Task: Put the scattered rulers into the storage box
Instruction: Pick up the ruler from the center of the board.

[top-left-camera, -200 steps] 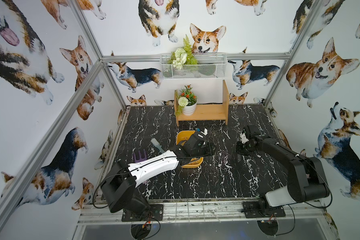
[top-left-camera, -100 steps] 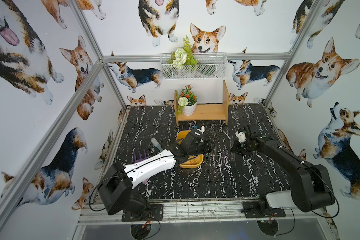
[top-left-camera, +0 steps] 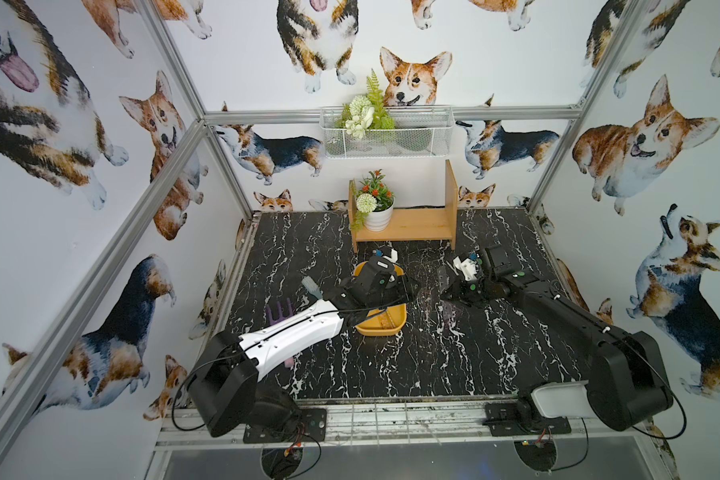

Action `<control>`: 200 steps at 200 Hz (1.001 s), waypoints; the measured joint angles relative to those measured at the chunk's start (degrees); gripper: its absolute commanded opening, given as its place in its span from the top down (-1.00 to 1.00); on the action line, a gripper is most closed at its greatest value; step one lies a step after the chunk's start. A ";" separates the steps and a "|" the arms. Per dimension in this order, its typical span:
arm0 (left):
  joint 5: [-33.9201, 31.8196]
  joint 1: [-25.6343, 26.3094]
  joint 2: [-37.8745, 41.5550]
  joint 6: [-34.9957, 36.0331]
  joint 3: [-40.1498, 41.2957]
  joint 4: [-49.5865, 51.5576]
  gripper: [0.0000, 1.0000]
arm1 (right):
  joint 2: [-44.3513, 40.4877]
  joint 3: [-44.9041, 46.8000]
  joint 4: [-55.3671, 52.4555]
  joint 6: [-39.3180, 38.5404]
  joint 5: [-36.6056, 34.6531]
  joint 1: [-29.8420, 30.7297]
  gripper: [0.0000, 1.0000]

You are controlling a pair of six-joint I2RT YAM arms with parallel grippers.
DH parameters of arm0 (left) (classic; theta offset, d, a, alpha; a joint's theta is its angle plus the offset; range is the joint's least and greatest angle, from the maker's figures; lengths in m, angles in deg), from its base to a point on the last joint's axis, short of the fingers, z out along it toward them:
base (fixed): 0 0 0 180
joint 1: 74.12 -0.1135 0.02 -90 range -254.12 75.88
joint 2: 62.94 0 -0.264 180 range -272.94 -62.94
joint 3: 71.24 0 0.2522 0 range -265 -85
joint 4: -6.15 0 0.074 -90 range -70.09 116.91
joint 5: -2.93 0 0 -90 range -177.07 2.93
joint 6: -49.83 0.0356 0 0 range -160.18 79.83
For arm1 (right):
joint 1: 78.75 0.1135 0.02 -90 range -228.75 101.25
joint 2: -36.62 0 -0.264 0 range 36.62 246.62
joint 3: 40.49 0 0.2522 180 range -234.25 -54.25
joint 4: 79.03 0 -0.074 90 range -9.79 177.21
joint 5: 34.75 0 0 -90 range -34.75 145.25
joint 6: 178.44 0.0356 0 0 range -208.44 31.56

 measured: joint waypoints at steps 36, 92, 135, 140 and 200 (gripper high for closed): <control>2.32 -2.91 1.64 -0.81 2.89 -2.05 0.01 | 0.00 1.62 4.70 3.26 5.35 1.29 1.00; 7.72 -7.98 4.70 -4.57 8.85 -8.63 -0.04 | 2.12 1.92 12.20 8.85 10.25 5.81 1.00; 11.10 -9.73 5.73 -6.62 12.02 -13.29 -0.07 | 3.58 1.97 17.99 12.79 12.61 8.48 1.00; 11.43 -9.84 5.77 -6.86 12.24 -13.90 -0.07 | 3.74 2.01 18.84 13.60 12.81 8.83 1.00; 14.56 -11.82 6.82 -10.43 17.57 -19.87 -0.09 | 5.49 2.29 28.20 20.39 16.02 12.22 1.00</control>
